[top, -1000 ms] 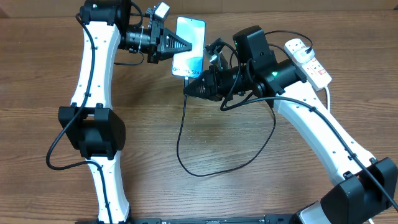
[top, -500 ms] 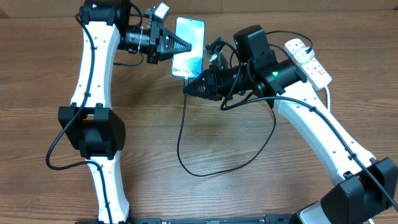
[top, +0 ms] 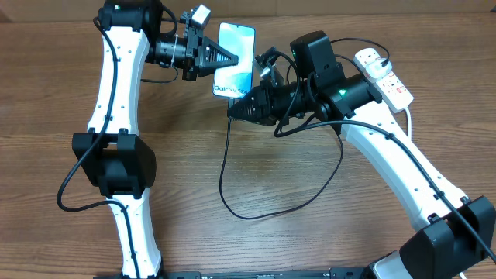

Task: Plug charger to phone and switch on socket
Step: 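Push the plug upward into the phone's port with the right gripper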

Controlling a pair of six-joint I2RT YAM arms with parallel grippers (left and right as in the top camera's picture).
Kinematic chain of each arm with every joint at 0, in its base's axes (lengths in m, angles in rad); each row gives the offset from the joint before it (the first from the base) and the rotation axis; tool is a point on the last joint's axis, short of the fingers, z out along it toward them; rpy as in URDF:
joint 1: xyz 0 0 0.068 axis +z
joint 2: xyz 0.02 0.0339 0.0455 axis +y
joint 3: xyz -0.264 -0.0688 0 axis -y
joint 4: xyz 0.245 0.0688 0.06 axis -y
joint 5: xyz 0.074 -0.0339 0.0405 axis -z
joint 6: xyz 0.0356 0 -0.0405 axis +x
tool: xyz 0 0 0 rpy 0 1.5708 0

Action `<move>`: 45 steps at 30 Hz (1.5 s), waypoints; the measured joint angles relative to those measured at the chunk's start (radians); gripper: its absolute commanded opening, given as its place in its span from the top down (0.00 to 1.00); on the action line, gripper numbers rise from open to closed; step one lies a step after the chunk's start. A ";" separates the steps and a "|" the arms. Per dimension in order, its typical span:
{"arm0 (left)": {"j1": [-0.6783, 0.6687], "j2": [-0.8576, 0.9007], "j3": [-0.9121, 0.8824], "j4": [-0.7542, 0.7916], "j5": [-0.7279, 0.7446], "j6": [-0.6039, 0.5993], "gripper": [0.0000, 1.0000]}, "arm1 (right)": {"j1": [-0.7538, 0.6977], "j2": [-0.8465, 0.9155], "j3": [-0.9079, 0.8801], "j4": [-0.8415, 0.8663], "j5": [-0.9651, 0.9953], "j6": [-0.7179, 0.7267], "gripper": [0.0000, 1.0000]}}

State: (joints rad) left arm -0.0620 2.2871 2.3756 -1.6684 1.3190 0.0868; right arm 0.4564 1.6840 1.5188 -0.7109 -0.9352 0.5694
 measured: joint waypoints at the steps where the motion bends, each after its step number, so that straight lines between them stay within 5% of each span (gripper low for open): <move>1: 0.001 0.000 0.000 0.000 0.000 0.000 0.96 | 0.001 0.000 0.000 0.003 0.000 0.000 0.96; 23: -0.020 0.000 0.000 -0.016 -0.063 0.022 0.96 | -0.063 0.013 0.000 0.116 0.052 0.008 0.96; 27: -0.021 0.000 0.000 -0.016 -0.068 0.022 0.96 | -0.063 0.013 0.000 0.115 0.039 0.014 0.84; 31: -0.011 0.001 0.000 -0.017 -0.071 0.021 0.96 | -0.063 0.014 0.000 0.113 -0.005 0.014 0.83; 34: 0.005 0.000 0.000 -0.016 -0.071 0.021 0.96 | -0.063 0.014 0.000 0.104 -0.047 0.028 0.69; 45: 0.062 0.000 0.000 0.005 -0.036 -0.048 0.96 | -0.022 0.015 0.000 -0.007 0.000 0.060 0.61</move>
State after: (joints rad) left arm -0.0002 2.2875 2.3756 -1.6638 1.2827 0.0387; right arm 0.4347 1.6993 1.5185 -0.7177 -0.9348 0.6292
